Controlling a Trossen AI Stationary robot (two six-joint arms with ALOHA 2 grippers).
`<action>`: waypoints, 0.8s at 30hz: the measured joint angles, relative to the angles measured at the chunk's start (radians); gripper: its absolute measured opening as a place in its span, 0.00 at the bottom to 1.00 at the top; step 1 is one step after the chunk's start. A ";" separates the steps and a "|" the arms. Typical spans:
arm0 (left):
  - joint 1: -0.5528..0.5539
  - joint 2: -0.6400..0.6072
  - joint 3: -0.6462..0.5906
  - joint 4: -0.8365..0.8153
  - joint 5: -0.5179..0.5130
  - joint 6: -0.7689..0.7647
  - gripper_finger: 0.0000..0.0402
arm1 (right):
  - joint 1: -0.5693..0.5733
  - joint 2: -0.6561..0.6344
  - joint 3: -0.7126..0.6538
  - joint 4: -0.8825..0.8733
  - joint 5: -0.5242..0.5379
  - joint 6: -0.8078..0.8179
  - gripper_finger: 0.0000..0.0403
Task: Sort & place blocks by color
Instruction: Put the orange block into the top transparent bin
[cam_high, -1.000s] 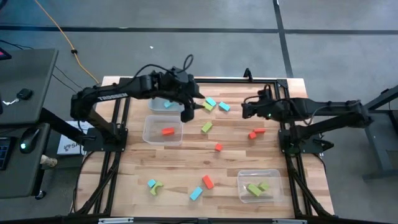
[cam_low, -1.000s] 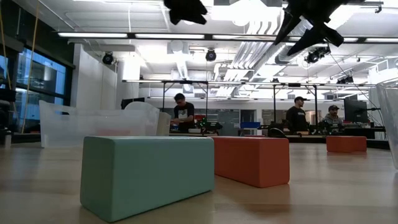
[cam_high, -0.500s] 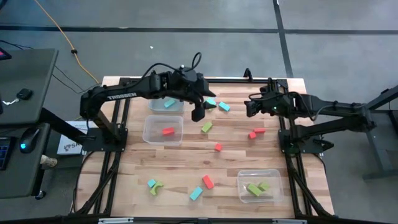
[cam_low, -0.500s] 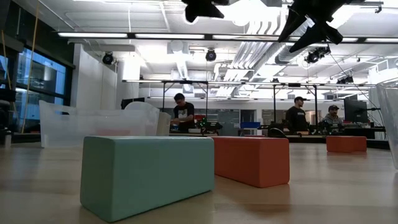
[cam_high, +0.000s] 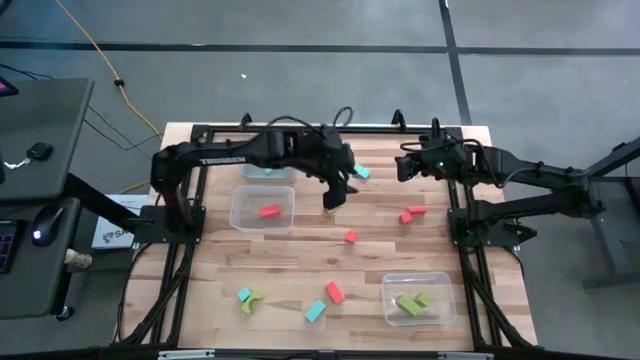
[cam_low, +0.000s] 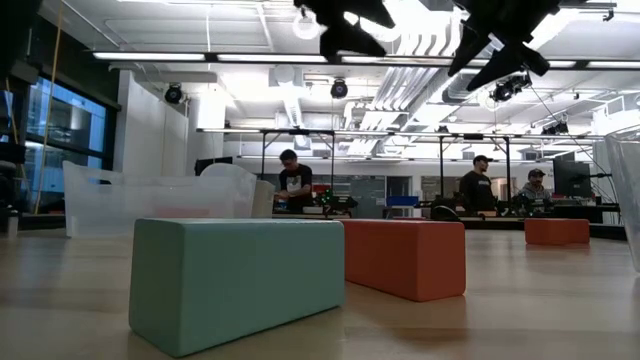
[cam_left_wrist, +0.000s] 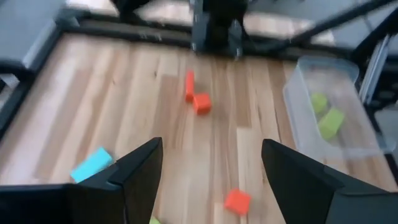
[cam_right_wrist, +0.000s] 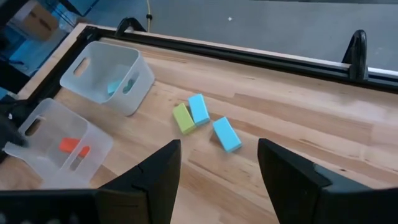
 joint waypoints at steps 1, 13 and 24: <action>-0.008 0.012 0.000 -0.010 0.000 0.010 0.63 | -0.005 0.000 0.000 0.000 -0.004 -0.008 0.51; -0.117 0.172 -0.001 -0.014 0.044 0.231 0.63 | -0.040 0.000 0.000 -0.002 -0.005 -0.045 0.51; -0.146 0.304 -0.001 -0.015 0.042 0.306 0.63 | -0.040 0.000 0.000 -0.003 -0.051 -0.041 0.51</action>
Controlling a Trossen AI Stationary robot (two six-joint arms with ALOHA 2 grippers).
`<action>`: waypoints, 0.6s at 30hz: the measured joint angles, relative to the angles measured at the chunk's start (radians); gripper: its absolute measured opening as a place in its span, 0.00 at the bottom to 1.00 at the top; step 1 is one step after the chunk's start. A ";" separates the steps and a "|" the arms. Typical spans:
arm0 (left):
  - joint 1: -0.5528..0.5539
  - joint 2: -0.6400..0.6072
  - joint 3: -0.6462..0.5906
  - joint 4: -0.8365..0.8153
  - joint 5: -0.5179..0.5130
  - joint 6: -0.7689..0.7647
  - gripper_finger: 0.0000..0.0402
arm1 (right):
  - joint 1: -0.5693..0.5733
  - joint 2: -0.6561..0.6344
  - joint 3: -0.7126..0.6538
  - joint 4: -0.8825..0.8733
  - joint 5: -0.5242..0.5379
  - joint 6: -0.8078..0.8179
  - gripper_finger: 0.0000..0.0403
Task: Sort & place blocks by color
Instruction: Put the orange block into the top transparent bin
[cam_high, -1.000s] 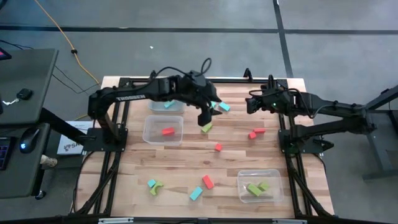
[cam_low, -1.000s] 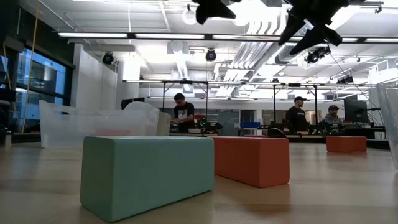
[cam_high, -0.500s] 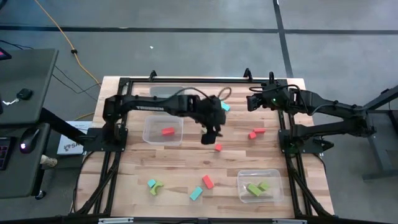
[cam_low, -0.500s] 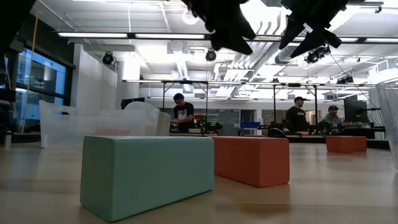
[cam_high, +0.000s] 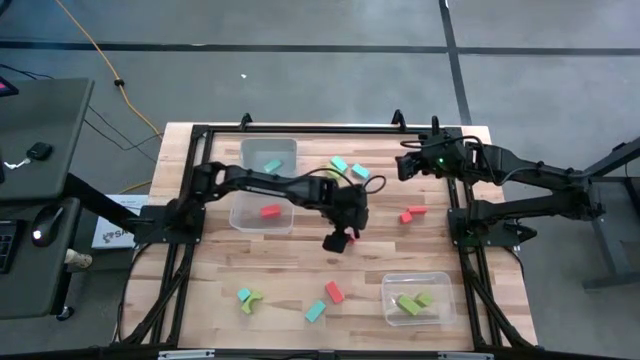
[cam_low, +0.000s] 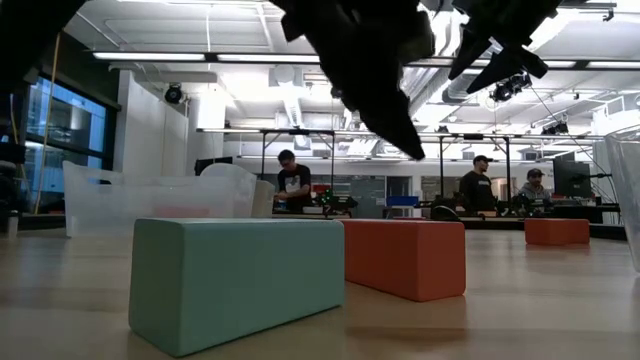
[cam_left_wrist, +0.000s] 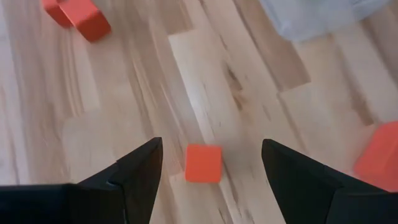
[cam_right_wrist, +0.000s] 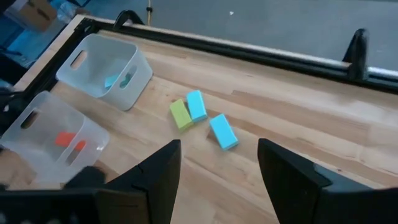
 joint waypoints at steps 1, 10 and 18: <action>0.000 0.008 0.000 0.002 -0.006 0.000 0.63 | 0.000 0.000 0.000 0.000 -0.003 0.000 0.51; -0.001 0.020 0.000 0.007 -0.056 0.000 0.63 | 0.001 0.000 0.000 0.000 -0.004 0.000 0.51; -0.005 0.052 -0.002 -0.003 -0.054 -0.017 0.63 | 0.001 0.000 0.000 0.000 -0.004 0.000 0.51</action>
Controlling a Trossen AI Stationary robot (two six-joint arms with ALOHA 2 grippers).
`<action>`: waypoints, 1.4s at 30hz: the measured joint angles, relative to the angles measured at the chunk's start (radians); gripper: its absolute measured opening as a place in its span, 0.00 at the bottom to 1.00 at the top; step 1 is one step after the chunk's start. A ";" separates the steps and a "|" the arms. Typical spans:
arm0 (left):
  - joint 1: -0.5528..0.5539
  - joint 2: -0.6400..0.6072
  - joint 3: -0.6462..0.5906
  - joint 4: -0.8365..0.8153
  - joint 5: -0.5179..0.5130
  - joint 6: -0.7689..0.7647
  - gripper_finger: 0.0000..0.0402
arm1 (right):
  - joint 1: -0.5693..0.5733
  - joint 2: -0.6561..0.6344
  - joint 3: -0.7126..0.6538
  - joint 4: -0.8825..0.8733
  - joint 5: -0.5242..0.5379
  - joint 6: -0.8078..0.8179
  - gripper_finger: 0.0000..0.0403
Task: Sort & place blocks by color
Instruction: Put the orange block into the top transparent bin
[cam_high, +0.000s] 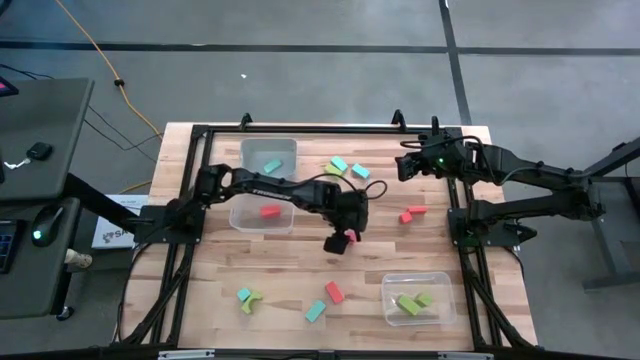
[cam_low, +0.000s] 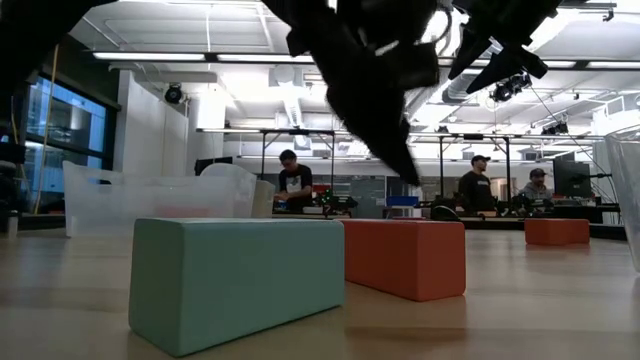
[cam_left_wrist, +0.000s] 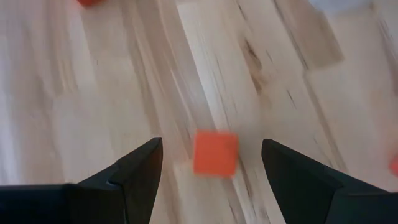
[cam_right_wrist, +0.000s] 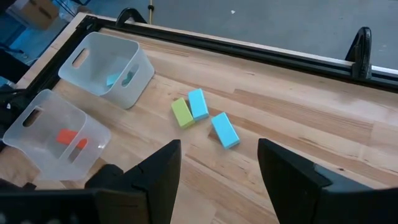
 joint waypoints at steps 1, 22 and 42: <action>-0.002 0.011 0.002 0.014 0.000 -0.001 0.63 | 0.000 0.000 0.000 0.000 0.000 0.000 0.51; -0.006 0.079 0.001 0.021 -0.009 -0.001 0.63 | 0.000 0.000 0.000 -0.021 -0.002 0.026 0.51; -0.008 0.113 0.002 0.033 -0.060 -0.028 0.44 | 0.000 0.000 0.000 -0.031 -0.003 0.029 0.51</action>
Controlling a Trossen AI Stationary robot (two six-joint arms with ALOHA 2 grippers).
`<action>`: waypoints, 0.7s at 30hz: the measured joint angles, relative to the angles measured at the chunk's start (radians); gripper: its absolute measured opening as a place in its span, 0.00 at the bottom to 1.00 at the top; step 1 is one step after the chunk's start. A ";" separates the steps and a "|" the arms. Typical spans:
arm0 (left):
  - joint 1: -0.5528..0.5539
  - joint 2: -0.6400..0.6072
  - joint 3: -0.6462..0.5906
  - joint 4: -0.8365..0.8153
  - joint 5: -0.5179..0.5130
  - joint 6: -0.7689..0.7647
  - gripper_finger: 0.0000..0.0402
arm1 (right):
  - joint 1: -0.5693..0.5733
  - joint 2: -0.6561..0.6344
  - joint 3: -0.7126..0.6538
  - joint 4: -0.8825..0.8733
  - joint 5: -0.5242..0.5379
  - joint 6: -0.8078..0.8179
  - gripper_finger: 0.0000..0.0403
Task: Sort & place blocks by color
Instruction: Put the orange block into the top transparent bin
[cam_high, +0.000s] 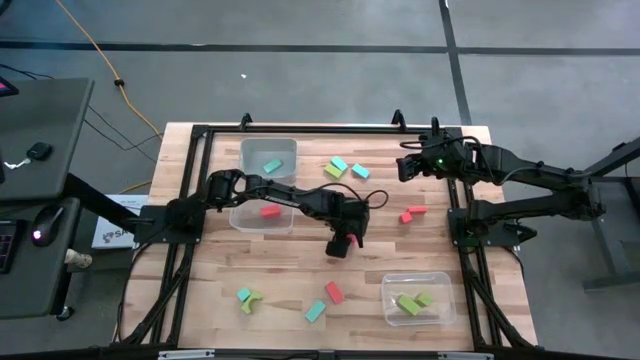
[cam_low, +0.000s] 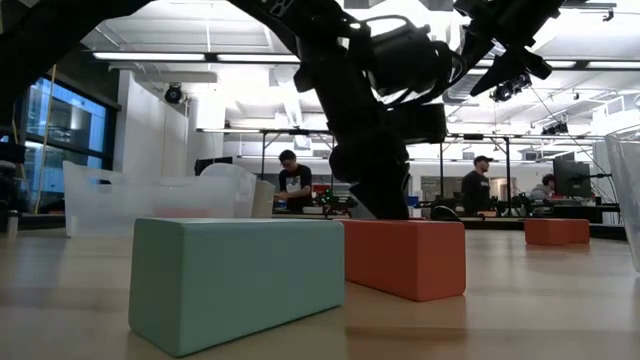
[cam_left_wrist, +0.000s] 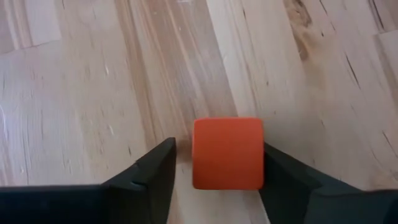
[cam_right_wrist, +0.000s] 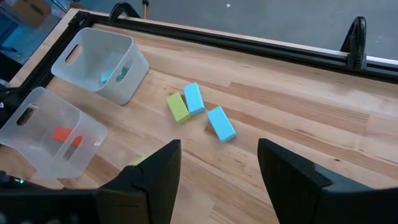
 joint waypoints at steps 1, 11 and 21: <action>0.000 0.000 0.000 0.000 0.000 0.000 0.42 | 0.000 0.000 0.000 -0.001 0.000 -0.001 0.51; 0.004 -0.033 0.000 -0.071 0.004 0.000 0.19 | 0.000 0.000 0.000 -0.020 0.001 -0.001 0.51; 0.046 -0.188 0.000 -0.121 -0.002 -0.033 0.21 | 0.000 0.000 0.000 -0.022 0.011 -0.001 0.51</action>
